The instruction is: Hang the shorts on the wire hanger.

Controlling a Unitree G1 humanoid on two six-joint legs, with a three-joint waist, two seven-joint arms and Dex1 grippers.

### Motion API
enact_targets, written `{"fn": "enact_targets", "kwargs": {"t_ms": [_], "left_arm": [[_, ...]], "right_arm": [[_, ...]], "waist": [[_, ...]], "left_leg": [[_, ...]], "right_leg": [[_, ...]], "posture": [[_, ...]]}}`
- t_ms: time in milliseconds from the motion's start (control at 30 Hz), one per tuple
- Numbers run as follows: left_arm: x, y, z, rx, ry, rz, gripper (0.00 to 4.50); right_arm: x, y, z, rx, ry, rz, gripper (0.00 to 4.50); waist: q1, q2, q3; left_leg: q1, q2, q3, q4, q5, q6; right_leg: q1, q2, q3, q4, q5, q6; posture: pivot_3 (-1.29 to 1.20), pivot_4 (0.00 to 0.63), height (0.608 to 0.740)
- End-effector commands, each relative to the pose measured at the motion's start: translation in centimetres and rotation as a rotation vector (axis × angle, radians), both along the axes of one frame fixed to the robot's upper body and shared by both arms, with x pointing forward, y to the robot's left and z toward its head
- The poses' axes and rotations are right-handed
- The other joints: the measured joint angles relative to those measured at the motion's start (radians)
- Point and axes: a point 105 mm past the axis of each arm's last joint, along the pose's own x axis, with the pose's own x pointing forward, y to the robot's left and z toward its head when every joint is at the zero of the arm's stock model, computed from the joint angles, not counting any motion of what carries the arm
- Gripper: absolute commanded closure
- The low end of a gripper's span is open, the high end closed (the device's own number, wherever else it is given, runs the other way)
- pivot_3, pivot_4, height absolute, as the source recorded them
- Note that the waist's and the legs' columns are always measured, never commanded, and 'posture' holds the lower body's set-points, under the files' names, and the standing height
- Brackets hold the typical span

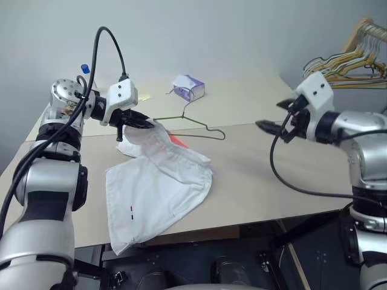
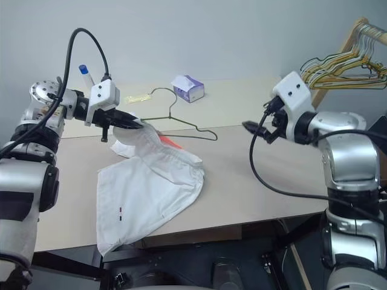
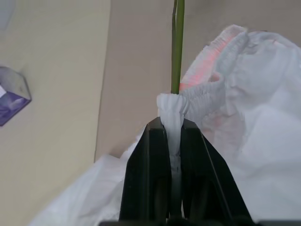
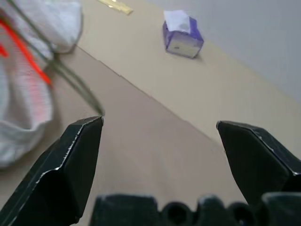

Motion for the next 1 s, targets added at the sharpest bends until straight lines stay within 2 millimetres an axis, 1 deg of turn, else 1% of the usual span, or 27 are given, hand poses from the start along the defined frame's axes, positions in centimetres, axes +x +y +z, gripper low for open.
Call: {"fn": "enact_targets", "kwargs": {"t_ms": [33, 133, 233, 333, 433, 500, 533, 600, 700, 767, 900, 1000], "left_arm": [[0.2, -0.2, 3.5, -0.039, -0.11, -0.007, 4.49], [0.1, -0.2, 3.9, -0.049, -0.114, -0.018, 4.49], [0.0, -0.1, 4.1, -0.053, -0.116, -0.02, 4.49], [0.0, -0.1, 4.0, -0.053, -0.112, -0.023, 4.49], [0.0, 0.0, 4.0, -0.056, -0.113, -0.022, 4.49], [0.0, 0.0, 4.1, -0.06, -0.114, -0.02, 4.49], [-0.1, -0.1, 4.1, -0.061, -0.112, -0.021, 4.49], [-0.1, -0.1, 4.1, -0.063, -0.111, -0.023, 4.49], [-0.1, -0.1, 4.1, -0.066, -0.11, -0.025, 4.49], [-0.1, -0.1, 4.1, -0.069, -0.112, -0.021, 4.49], [-0.1, 0.2, 4.1, -0.078, -0.111, -0.017, 4.49], [-0.8, 0.5, 4.3, -0.105, -0.085, -0.054, 4.49]], "right_arm": [[-2.0, 2.2, -1.5, 0.122, 0.097, 0.069, 0.02], [-2.7, 4.3, -4.1, 0.186, 0.202, 0.11, 0.02], [-2.1, 7.2, -8.1, 0.269, 0.343, 0.12, 0.02], [-1.3, 8.8, -9.9, 0.294, 0.383, 0.11, 0.02], [-0.7, 10.1, -10.7, 0.314, 0.41, 0.122, 0.02], [-0.2, 10.7, -11.0, 0.332, 0.422, 0.116, 0.39], [0.0, 10.9, -10.9, 0.341, 0.408, 0.117, 0.62], [0.4, 10.9, -10.6, 0.364, 0.409, 0.105, 1.27], [0.4, 11.3, -10.2, 0.372, 0.406, 0.132, 2.31], [0.4, 11.5, -10.0, 0.388, 0.41, 0.145, 3.08], [0.2, 11.7, -10.0, 0.363, 0.4, 0.157, 4.45], [1.1, 10.2, -10.2, 0.303, 0.36, 0.092, 4.45]], "waist": [[-0.005, 0.0, 0.0], [-0.014, 0.0, 0.0], [-0.022, 0.0, 0.0], [-0.022, 0.0, 0.0], [-0.018, 0.0, 0.0], [-0.017, 0.0, 0.0], [-0.017, 0.0, 0.0], [-0.016, 0.0, 0.0], [-0.015, 0.0, 0.0], [-0.015, 0.0, 0.0], [-0.015, 0.0, 0.0], [-0.015, 0.0, 0.0]], "left_leg": [[0.0, 0.0, 0.0, 0.0, 0.0, 0.0], [0.0, 0.0, 0.0, 0.0, 0.0, 0.0], [0.0, 0.0, 0.0, 0.0, 0.0, 0.0], [0.001, -0.001, 0.0, 0.0, 0.0, 0.0], [-0.001, -0.001, 0.0, 0.0, 0.002, -0.003], [-0.002, -0.001, 0.0, 0.0, 0.003, -0.006], [-0.002, -0.001, 0.0, 0.0, 0.003, -0.006], [-0.002, -0.001, 0.0, 0.0, 0.003, -0.006], [-0.002, -0.001, 0.0, 0.0, 0.003, -0.006], [-0.002, -0.001, 0.0, 0.0, 0.003, -0.006], [-0.002, -0.001, 0.0, 0.0, 0.003, -0.006], [-0.002, -0.001, 0.0, 0.0, 0.003, -0.006]], "right_leg": [[0.0, 0.0, 0.0, 0.0, 0.0, 0.0], [0.0, 0.0, 0.001, 0.001, 0.0, 0.0], [0.0, 0.0, 0.001, 0.001, 0.0, 0.0], [0.0, 0.0, 0.001, 0.002, 0.0, 0.0], [-0.001, 0.0, 0.001, 0.002, 0.0, 0.0], [-0.001, 0.0, 0.001, 0.002, 0.0, 0.001], [-0.001, 0.0, 0.001, 0.003, 0.0, 0.001], [-0.001, 0.0, 0.001, 0.004, 0.0, 0.001], [-0.001, 0.0, 0.001, 0.004, 0.0, 0.001], [-0.001, 0.0, 0.001, 0.004, 0.0, 0.001], [-0.002, 0.0, 0.001, 0.004, 0.0, 0.001], [-0.002, 0.0, 0.001, 0.004, 0.0, 0.001]], "posture": [[-0.15, 0.0, 0.74], [-0.15, 0.0, 0.74], [-0.14, 0.0, 0.74], [-0.13, 0.0, 0.74], [-0.12, 0.0, 0.74], [-0.12, 0.0, 0.74], [-0.11, 0.0, 0.74], [-0.11, 0.0, 0.74], [-0.11, 0.0, 0.74], [-0.11, 0.0, 0.74], [-0.1, 0.0, 0.74], [-0.11, 0.0, 0.74]]}}
